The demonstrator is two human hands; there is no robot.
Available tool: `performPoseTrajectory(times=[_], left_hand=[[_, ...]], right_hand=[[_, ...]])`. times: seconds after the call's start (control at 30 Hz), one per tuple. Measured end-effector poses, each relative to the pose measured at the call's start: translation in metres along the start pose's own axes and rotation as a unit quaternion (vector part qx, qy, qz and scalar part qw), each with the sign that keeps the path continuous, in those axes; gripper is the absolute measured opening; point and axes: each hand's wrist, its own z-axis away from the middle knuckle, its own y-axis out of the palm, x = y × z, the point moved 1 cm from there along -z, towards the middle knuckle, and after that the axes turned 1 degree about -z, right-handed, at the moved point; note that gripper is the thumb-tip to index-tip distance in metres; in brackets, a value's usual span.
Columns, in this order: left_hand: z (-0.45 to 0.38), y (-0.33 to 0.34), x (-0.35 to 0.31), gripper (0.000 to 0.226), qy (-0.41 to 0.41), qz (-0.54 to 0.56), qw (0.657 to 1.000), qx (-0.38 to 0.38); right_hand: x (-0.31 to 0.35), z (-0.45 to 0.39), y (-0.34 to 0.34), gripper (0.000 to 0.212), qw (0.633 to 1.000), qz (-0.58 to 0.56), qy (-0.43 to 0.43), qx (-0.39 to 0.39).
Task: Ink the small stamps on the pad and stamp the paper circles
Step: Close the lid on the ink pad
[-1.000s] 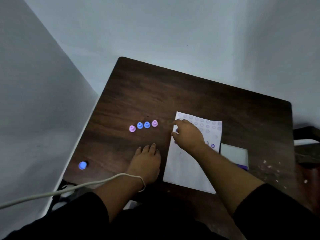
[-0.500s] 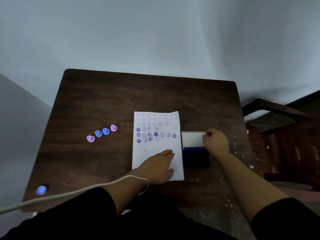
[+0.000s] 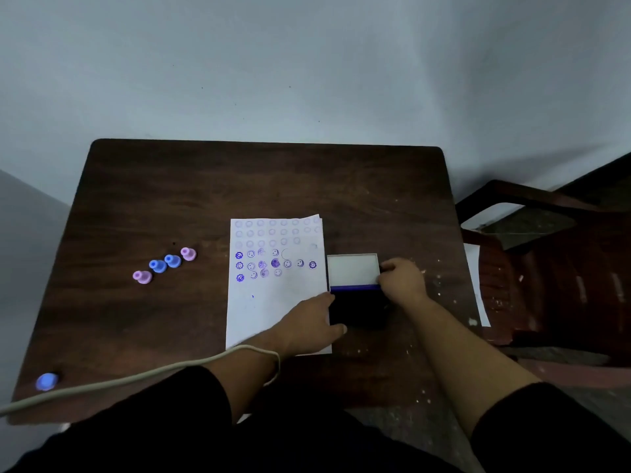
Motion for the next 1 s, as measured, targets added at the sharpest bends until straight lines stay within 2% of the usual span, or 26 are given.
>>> performPoseTrajectory(times=[0.17,0.33,0.47,0.6,0.77,0.87,1.0], left_hand=[[-0.003,0.005,0.002,0.079,-0.007,0.024,1.000,-0.004],[-0.007,0.011,0.007,0.078,-0.016,0.075,0.997,0.000],[-0.011,0.013,0.011,0.044,-0.049,0.222,0.974,-0.016],[-0.015,0.014,0.014,0.012,-0.101,0.392,0.913,-0.046],[-0.011,0.009,0.003,0.020,-0.112,0.505,0.855,-0.032],[-0.007,0.007,-0.004,0.029,-0.106,0.517,0.849,-0.030],[-0.004,0.007,-0.012,0.028,-0.081,0.514,0.853,-0.030]], right_hand=[[-0.007,-0.005,-0.003,0.036,0.998,-0.058,0.016,0.009],[-0.017,-0.008,-0.005,0.033,0.983,-0.171,0.042,0.051],[-0.022,-0.002,-0.009,0.028,0.975,-0.212,0.033,0.050],[-0.039,0.004,-0.011,0.030,0.968,-0.244,0.020,0.060],[-0.055,0.021,-0.018,0.035,0.967,-0.245,0.026,0.061],[-0.062,0.031,-0.016,0.038,0.977,-0.195,0.014,0.080],[-0.061,0.041,-0.011,0.040,0.979,-0.190,0.000,0.080]])
